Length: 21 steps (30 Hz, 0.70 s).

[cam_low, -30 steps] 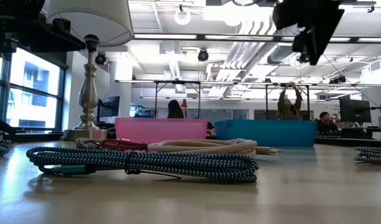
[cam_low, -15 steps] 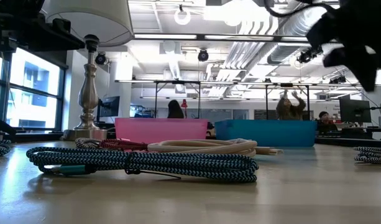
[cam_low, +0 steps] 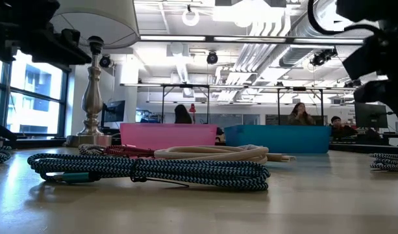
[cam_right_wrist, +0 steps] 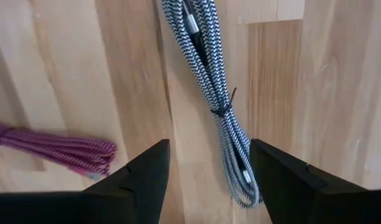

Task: Pick & Place USB Port
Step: Put the right black and white charger cable into the red bin

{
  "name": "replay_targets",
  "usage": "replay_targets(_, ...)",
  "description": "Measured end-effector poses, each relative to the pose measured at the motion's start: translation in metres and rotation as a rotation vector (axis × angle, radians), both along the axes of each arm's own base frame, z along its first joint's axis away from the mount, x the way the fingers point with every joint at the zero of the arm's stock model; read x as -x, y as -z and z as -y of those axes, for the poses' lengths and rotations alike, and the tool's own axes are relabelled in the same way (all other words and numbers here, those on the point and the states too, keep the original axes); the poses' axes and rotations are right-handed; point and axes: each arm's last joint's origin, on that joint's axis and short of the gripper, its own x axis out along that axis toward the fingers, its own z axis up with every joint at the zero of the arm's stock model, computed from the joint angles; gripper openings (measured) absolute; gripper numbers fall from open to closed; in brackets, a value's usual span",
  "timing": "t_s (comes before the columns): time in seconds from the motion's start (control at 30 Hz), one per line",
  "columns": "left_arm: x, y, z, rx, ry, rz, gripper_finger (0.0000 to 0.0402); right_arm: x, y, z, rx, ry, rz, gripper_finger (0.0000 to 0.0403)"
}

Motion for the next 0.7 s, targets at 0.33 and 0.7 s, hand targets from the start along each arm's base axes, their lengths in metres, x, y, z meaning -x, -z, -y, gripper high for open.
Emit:
replay_targets(0.33,-0.023,0.002,0.000,-0.004,-0.015,-0.037,0.0090,0.001,0.007,0.008,0.107,-0.070,0.037,0.0213)
replay_targets(0.7,-0.032,0.008,0.001,-0.002,-0.013,-0.095,0.0089,-0.005,0.020,0.005,0.060,-0.076,-0.030,0.0213)
